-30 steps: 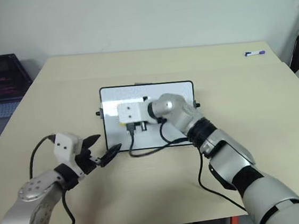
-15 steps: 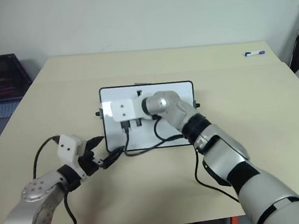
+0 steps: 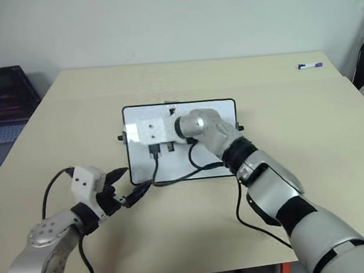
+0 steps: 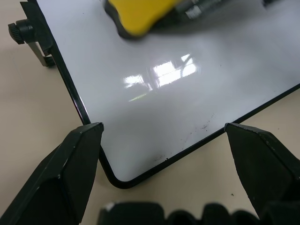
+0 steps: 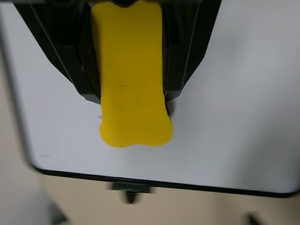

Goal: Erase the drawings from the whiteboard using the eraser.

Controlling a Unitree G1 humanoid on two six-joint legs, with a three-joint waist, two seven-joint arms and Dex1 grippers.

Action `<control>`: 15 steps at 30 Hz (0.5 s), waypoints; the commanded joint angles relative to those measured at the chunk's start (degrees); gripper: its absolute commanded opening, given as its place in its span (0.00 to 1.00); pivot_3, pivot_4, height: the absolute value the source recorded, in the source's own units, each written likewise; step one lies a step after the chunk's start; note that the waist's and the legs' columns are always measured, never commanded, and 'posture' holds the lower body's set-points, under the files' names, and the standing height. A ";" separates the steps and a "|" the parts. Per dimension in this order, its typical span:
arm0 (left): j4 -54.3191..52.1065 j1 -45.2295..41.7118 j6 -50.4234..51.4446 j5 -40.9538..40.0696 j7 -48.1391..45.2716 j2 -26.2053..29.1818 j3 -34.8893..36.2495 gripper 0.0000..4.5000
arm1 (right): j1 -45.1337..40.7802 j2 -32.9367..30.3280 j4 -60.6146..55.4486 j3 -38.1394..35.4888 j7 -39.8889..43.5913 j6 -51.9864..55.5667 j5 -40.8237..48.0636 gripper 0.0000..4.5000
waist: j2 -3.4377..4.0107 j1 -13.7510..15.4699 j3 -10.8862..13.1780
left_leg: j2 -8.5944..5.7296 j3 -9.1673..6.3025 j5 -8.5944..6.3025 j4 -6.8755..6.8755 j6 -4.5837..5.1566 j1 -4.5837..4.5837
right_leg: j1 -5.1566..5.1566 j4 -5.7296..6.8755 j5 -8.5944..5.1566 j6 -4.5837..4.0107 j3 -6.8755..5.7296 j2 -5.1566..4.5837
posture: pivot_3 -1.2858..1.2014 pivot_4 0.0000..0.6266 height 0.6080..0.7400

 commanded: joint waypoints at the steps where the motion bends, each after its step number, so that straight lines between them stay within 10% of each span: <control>1: -0.43 -0.48 -1.33 0.22 -0.21 -0.08 0.09 1.00 | -1.44 -0.38 2.56 -2.60 -5.77 3.12 -0.42 0.29 | 0.01 0.00 0.01 | 0.00 -0.01 0.00 0.01 0.00 0.00 | 0.00 0.02 0.00 0.00 0.00 0.00 | 0.52 0.24 1.00; 15: -0.37 -1.30 -1.22 0.40 -0.35 0.07 -0.59 1.00 | 0.08 1.55 -1.06 -5.70 6.40 12.67 6.41 0.29 | 0.02 -0.05 0.01 | 0.00 -0.01 -0.01 -0.06 0.00 -0.02 | -0.02 -0.02 0.00 0.00 -0.02 -0.01 | 0.52 0.24 1.00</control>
